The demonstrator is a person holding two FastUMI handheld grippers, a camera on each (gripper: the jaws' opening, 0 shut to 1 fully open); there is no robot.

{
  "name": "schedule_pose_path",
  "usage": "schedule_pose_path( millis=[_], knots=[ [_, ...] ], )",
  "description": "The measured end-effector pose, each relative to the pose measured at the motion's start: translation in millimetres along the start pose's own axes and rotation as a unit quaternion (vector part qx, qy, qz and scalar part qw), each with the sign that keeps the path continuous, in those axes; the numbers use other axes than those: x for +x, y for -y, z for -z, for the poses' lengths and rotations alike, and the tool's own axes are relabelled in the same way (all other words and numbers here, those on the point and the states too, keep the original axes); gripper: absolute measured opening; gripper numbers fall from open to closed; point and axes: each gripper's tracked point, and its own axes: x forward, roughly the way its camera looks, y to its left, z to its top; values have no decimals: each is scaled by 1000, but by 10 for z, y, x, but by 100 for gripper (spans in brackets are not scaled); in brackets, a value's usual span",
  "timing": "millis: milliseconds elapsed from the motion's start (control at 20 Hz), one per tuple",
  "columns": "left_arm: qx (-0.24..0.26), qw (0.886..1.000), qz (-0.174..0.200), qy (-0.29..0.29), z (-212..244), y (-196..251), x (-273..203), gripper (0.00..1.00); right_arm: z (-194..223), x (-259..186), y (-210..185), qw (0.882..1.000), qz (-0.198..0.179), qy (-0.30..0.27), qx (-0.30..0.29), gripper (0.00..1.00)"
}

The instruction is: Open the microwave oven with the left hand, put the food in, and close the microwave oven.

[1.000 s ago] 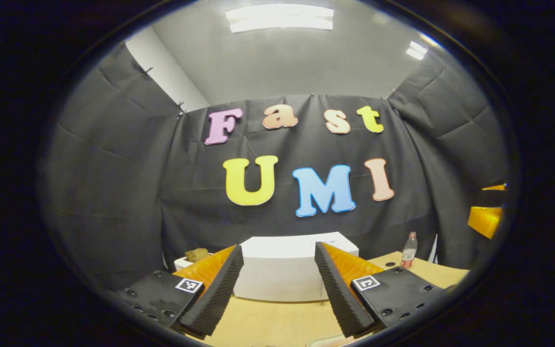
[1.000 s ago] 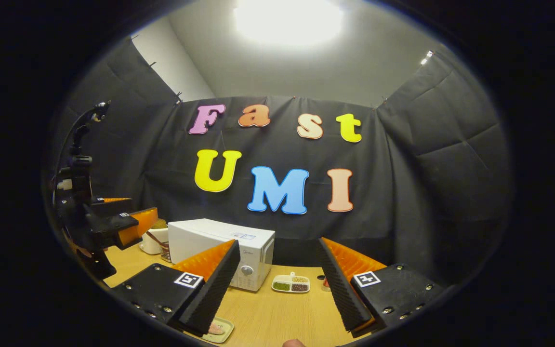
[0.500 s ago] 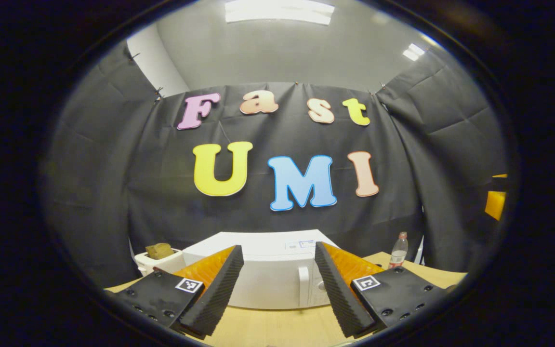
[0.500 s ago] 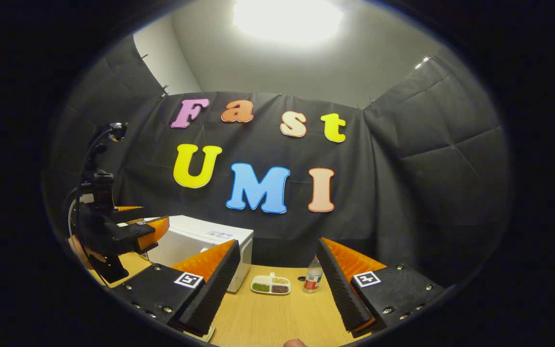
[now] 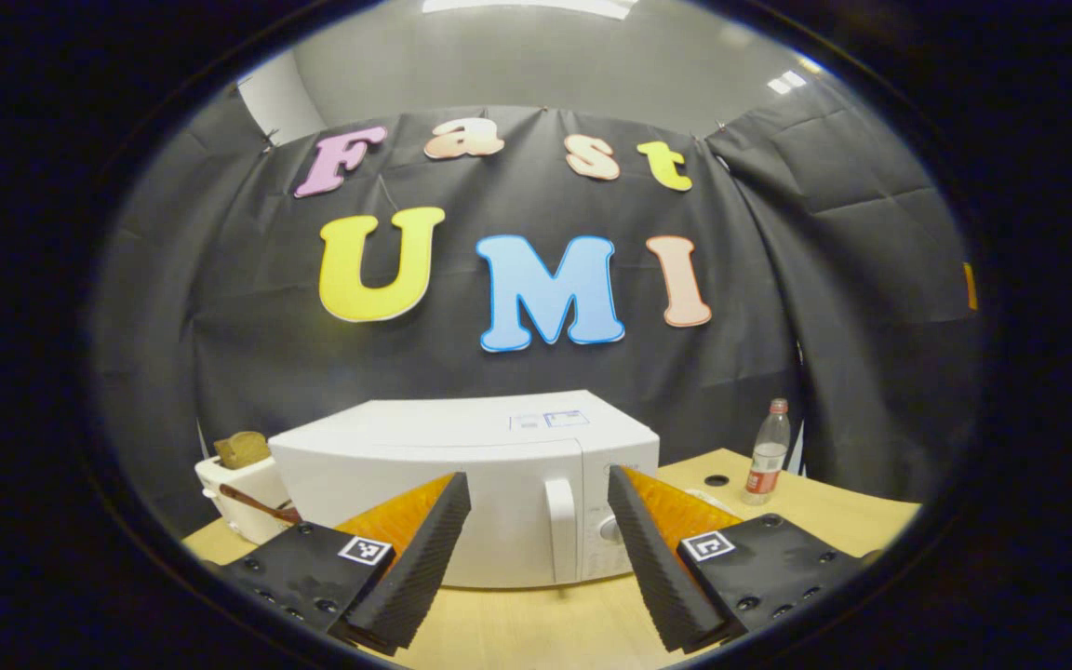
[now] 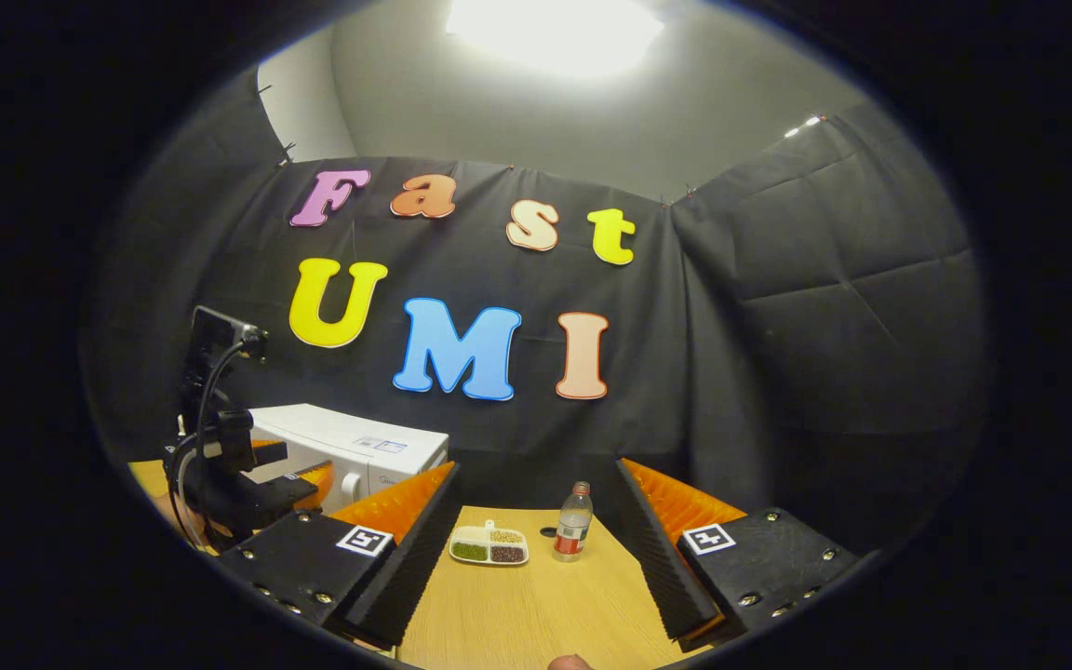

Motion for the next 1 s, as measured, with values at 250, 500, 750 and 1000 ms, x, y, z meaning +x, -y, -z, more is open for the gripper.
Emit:
schedule_pose_path(
  millis=[250, 500, 750, 1000],
  knots=[
    [1, 999, 14, -35, 365, 101, 342, 98, 146, -20, 58, 999, 26, -28, -7, 98],
    [16, 997, 27, -64, 676, 209, 636, 96, 207, -69, 162, 998, 57, -38, 0, 98],
    [38, 996, 29, -80, 829, 274, 858, 79, 287, -124, 231, 996, 74, -48, -5, 98],
    [55, 995, 20, -82, 876, 242, 942, 56, 382, -173, 238, 995, 76, -66, 1, 97]
  ],
)
